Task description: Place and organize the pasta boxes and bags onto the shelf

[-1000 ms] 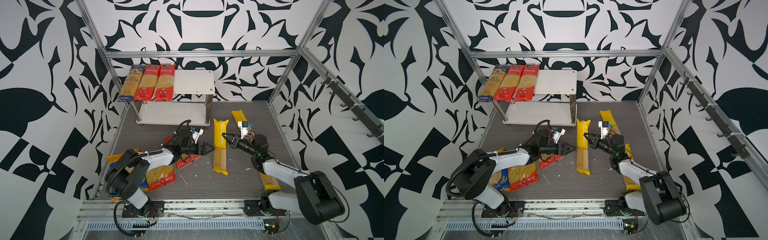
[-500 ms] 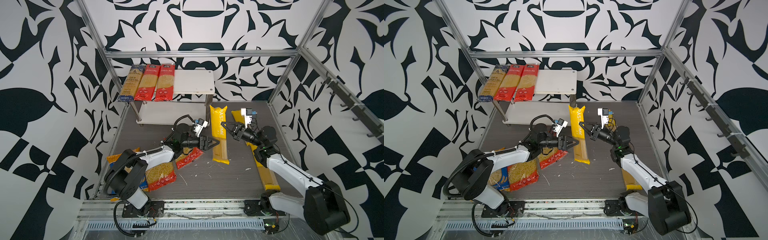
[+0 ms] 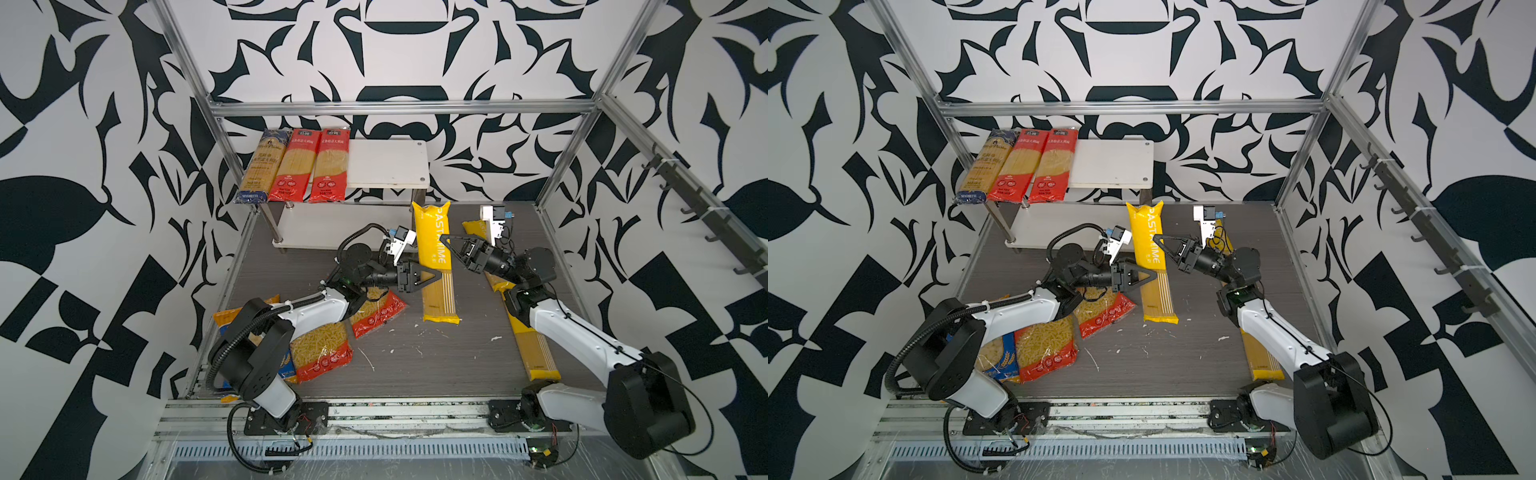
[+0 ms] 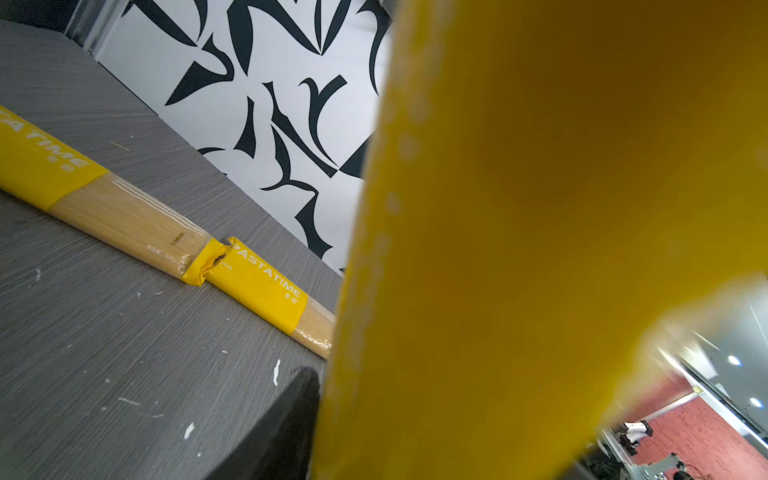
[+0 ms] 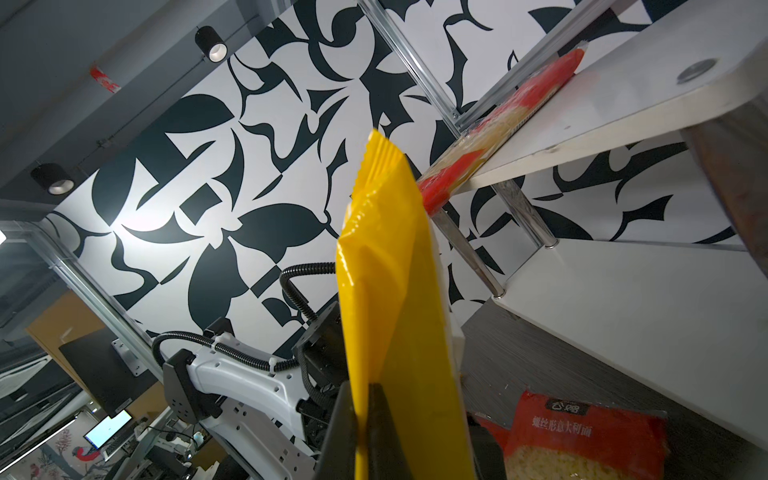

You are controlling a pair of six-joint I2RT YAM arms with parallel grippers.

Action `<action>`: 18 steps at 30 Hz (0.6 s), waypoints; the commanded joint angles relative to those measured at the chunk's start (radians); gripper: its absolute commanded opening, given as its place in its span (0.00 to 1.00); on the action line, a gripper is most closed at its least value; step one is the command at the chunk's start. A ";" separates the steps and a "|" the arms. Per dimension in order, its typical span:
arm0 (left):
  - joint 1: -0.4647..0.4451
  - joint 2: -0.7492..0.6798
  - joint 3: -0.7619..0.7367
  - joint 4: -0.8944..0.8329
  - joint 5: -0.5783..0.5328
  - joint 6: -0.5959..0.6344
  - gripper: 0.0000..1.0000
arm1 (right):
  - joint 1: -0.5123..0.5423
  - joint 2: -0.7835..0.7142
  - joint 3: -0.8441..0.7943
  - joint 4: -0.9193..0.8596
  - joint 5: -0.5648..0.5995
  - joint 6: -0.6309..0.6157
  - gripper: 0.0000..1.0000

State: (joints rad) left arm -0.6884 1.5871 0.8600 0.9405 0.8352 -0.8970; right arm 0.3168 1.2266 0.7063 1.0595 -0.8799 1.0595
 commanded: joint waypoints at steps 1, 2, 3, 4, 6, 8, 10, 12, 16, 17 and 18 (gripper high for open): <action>0.002 -0.024 0.033 0.042 0.031 -0.010 0.55 | 0.008 -0.029 0.087 0.155 0.026 0.045 0.00; 0.003 -0.028 0.034 0.036 0.030 -0.008 0.52 | 0.008 -0.032 0.087 0.130 0.031 0.034 0.00; 0.004 -0.033 0.036 0.028 0.028 -0.006 0.47 | 0.007 -0.034 0.087 0.100 0.036 0.022 0.00; 0.007 -0.038 0.037 0.025 0.022 -0.006 0.43 | 0.007 -0.034 0.087 0.073 0.040 0.014 0.00; 0.013 -0.051 0.040 0.006 0.009 -0.002 0.35 | 0.008 -0.033 0.085 0.031 0.046 0.009 0.00; 0.017 -0.067 0.051 -0.036 -0.002 0.016 0.28 | 0.008 -0.030 0.077 0.004 0.054 0.010 0.07; 0.019 -0.088 0.065 -0.094 -0.013 0.045 0.24 | 0.007 -0.030 0.062 -0.019 0.064 0.009 0.16; 0.023 -0.114 0.078 -0.150 -0.027 0.068 0.21 | 0.008 -0.041 0.041 -0.061 0.068 -0.004 0.28; 0.055 -0.167 0.108 -0.249 -0.063 0.079 0.17 | 0.008 -0.095 -0.016 -0.208 0.085 -0.074 0.46; 0.067 -0.179 0.121 -0.285 -0.078 0.079 0.16 | 0.008 -0.111 -0.038 -0.238 0.095 -0.090 0.50; 0.084 -0.191 0.139 -0.335 -0.094 0.079 0.15 | 0.008 -0.129 -0.057 -0.277 0.102 -0.106 0.53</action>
State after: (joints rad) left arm -0.6434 1.4803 0.9085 0.6388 0.8036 -0.8383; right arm 0.3157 1.1576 0.6827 0.8627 -0.7803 1.0161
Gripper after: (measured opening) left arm 0.270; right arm 0.517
